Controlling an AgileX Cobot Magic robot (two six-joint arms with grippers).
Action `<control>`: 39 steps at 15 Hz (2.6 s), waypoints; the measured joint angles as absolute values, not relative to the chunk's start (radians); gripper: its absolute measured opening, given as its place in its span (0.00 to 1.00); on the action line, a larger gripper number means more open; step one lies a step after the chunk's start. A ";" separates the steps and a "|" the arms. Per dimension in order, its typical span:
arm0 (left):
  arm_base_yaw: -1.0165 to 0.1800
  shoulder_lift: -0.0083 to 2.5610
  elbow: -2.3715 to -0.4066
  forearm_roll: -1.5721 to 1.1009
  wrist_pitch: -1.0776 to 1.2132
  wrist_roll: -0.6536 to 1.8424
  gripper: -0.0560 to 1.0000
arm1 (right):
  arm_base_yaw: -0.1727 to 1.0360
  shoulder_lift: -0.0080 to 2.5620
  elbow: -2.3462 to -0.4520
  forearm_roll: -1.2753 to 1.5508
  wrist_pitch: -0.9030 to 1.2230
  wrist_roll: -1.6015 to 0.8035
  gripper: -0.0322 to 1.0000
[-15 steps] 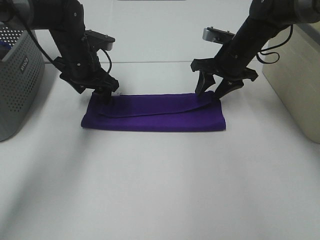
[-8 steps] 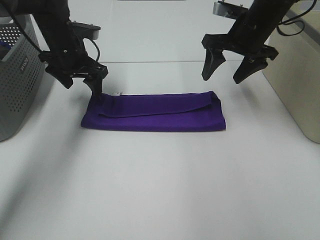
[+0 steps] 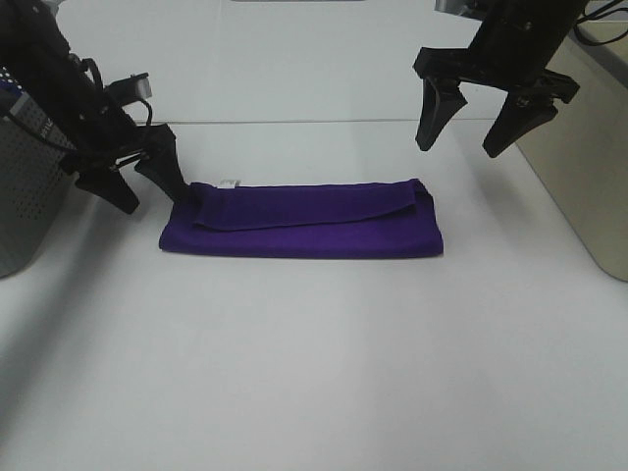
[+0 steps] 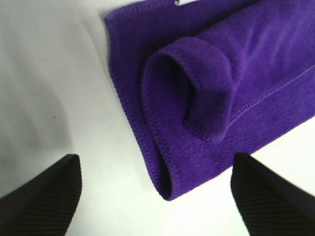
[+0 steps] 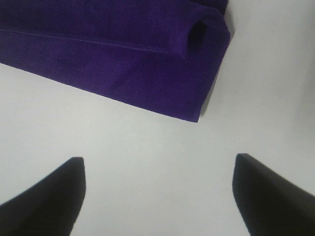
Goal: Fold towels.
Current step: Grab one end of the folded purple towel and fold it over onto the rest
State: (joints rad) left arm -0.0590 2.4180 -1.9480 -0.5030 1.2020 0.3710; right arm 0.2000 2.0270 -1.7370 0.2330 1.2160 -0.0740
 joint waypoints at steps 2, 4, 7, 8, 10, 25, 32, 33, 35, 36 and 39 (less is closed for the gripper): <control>-0.054 2.449 -1.948 -0.509 1.206 0.375 0.77 | 0.200 2.026 -1.737 0.233 1.216 -0.070 0.81; -0.053 2.458 -1.948 -0.508 1.182 0.374 0.77 | 0.200 2.026 -1.737 0.233 1.216 -0.070 0.81; -0.053 2.472 -1.955 -0.523 1.177 0.313 0.77 | 0.200 2.026 -1.737 0.233 1.216 -0.070 0.81; -0.053 2.481 -1.958 -0.538 1.197 0.299 0.77 | 0.200 2.026 -1.737 0.233 1.216 -0.070 0.81; -0.053 2.495 -1.966 -0.570 1.221 0.292 0.77 | 0.200 2.026 -1.737 0.233 1.216 -0.070 0.81; -0.201 2.525 -1.972 -0.581 1.112 0.267 0.10 | 0.200 2.026 -1.737 0.233 1.216 -0.070 0.81; -0.198 2.368 -1.954 -0.276 1.154 0.298 0.10 | 0.200 2.020 -1.737 0.245 1.216 -0.070 0.81; -0.210 2.360 -1.957 -0.290 1.157 0.328 0.10 | 0.200 2.011 -1.737 0.253 1.216 -0.070 0.81; -0.261 2.361 -1.958 -0.317 1.153 0.384 0.10 | 0.200 1.984 -1.737 0.256 1.217 -0.070 0.81; -0.279 2.362 -1.958 -0.322 1.148 0.394 0.10 | 0.200 1.965 -1.737 0.259 1.217 -0.070 0.81; -0.365 2.363 -1.958 -0.330 1.125 0.415 0.10 | 0.200 1.918 -1.737 0.259 1.218 -0.070 0.80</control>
